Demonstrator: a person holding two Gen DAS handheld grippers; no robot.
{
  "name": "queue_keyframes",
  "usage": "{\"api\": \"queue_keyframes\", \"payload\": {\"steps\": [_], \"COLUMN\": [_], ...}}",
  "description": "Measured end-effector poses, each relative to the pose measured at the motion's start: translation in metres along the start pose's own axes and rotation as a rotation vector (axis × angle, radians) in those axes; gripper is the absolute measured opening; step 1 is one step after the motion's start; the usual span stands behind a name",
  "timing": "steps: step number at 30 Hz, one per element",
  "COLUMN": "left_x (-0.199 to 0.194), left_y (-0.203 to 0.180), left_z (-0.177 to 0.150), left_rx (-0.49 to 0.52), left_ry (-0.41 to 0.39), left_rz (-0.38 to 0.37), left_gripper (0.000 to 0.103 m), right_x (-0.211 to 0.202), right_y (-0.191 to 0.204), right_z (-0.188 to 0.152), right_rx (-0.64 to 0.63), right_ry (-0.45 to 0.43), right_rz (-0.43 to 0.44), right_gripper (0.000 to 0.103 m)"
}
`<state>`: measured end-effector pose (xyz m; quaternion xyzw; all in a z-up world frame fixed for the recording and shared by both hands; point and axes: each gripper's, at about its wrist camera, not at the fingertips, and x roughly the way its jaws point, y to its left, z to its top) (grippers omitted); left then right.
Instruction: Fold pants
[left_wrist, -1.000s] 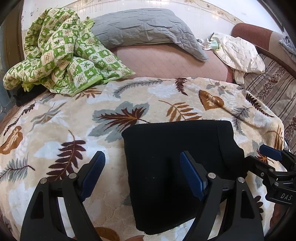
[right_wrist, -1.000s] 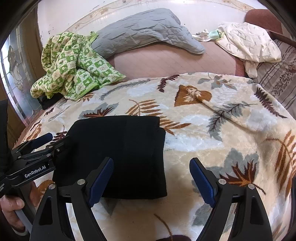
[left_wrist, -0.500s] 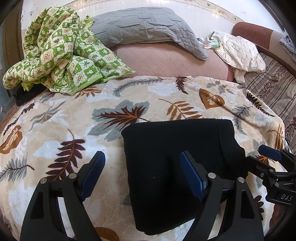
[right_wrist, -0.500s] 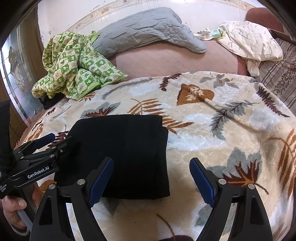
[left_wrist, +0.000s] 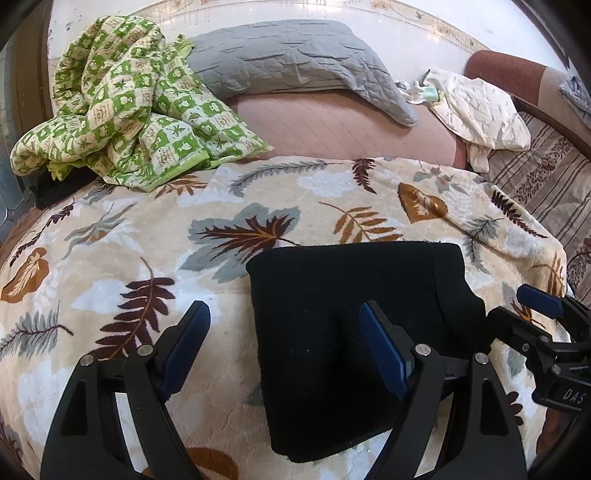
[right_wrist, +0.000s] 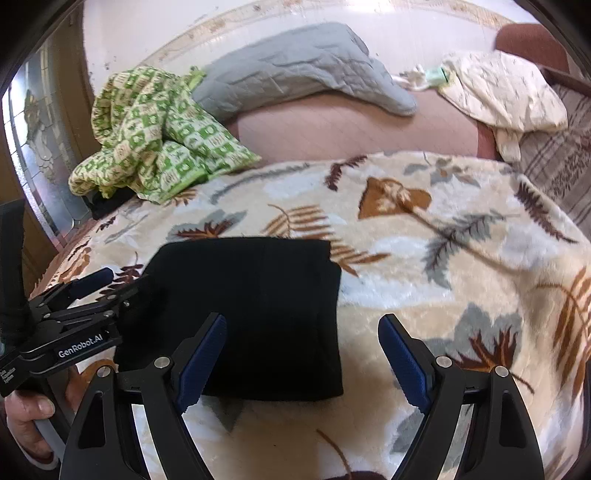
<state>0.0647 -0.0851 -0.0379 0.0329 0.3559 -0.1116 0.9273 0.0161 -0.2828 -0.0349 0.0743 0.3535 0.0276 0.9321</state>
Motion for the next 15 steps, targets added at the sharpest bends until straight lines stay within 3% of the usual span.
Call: {"api": "queue_keyframes", "payload": {"steps": [15], "left_x": [-0.0111], "left_y": [-0.0019], "left_z": [-0.0005], "left_rx": [0.011], "left_ry": [-0.038], "left_rz": [-0.001], "left_gripper": [0.083], "right_x": [0.0006], "right_y": [0.0023], "right_z": [-0.0008], "right_rx": [-0.019], "right_ry": [0.017], "right_rz": [0.012], "right_gripper": [0.085]}}
